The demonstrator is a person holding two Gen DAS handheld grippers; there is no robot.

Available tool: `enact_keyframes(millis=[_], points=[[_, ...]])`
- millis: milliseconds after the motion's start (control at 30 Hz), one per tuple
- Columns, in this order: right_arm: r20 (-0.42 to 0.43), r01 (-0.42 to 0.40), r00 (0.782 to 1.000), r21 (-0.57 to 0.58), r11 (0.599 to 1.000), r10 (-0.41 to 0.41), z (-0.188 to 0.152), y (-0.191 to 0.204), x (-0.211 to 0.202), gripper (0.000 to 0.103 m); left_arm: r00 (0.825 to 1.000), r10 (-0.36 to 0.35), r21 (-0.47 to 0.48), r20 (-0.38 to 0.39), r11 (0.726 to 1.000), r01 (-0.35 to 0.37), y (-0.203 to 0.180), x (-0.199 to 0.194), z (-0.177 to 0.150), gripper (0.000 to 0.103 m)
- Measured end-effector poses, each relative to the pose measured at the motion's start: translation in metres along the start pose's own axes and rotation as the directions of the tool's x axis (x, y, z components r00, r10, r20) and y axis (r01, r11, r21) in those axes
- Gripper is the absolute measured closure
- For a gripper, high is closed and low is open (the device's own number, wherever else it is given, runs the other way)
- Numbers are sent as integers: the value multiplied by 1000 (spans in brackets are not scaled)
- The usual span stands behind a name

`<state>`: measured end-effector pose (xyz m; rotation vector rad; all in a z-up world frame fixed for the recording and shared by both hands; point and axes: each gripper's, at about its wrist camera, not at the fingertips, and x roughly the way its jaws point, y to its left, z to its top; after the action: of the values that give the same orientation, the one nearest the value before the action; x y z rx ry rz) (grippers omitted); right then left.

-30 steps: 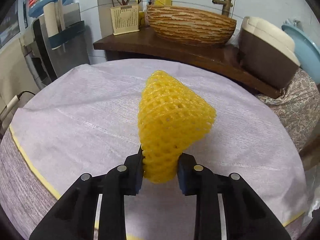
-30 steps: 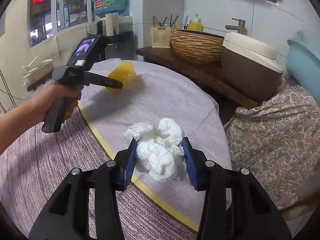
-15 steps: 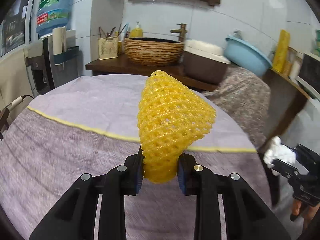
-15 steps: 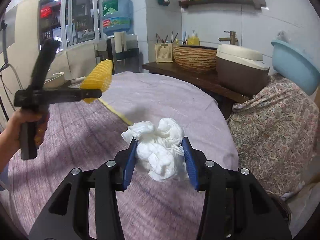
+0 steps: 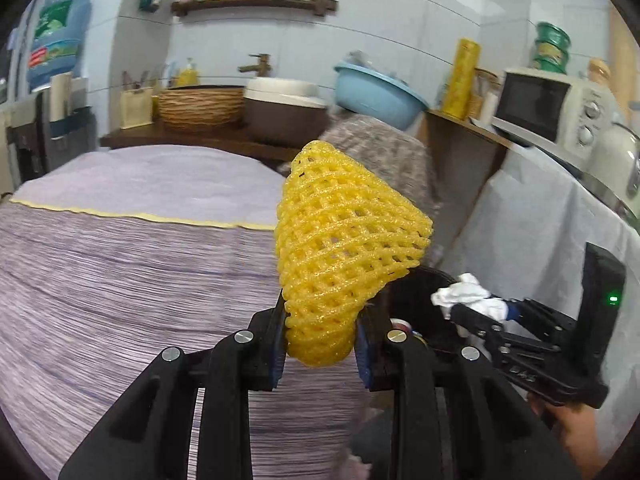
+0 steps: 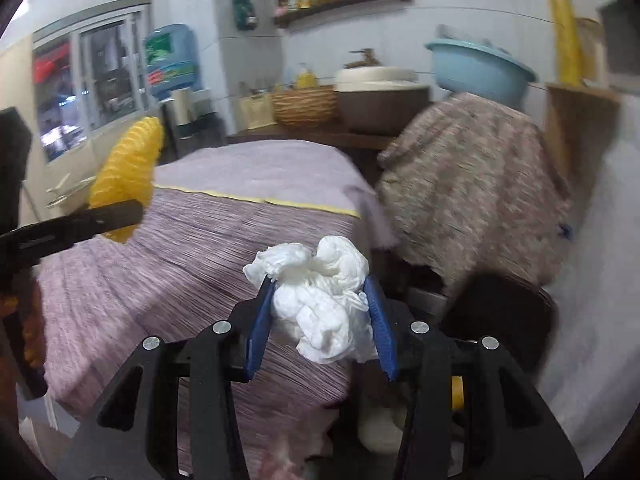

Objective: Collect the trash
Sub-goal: 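Carry the white tissue to the trash bin and release it with the right tool, then lower the yellow foam net into the trash bin and open the left tool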

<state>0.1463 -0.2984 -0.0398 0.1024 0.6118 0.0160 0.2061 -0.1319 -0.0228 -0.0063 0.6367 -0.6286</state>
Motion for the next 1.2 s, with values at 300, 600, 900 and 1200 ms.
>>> enact_keyframes(millis=[300, 600, 900, 1200], points=[[-115, 247, 965, 113, 962, -235, -45, -95, 12, 57, 989, -132, 71, -72, 988, 138, -72, 42, -10, 75], [-235, 350, 923, 187, 918, -304, -79, -155, 82, 40, 978, -151, 109, -142, 980, 167, -104, 70, -27, 75], [-196, 410, 905, 156, 899, -378, -85, -149, 55, 31, 953, -180, 132, -245, 967, 216, -130, 126, -26, 75], [-168, 447, 888, 87, 890, -429, -110, -126, 7, 23, 927, -170, 201, -334, 948, 246, -160, 192, -19, 68]])
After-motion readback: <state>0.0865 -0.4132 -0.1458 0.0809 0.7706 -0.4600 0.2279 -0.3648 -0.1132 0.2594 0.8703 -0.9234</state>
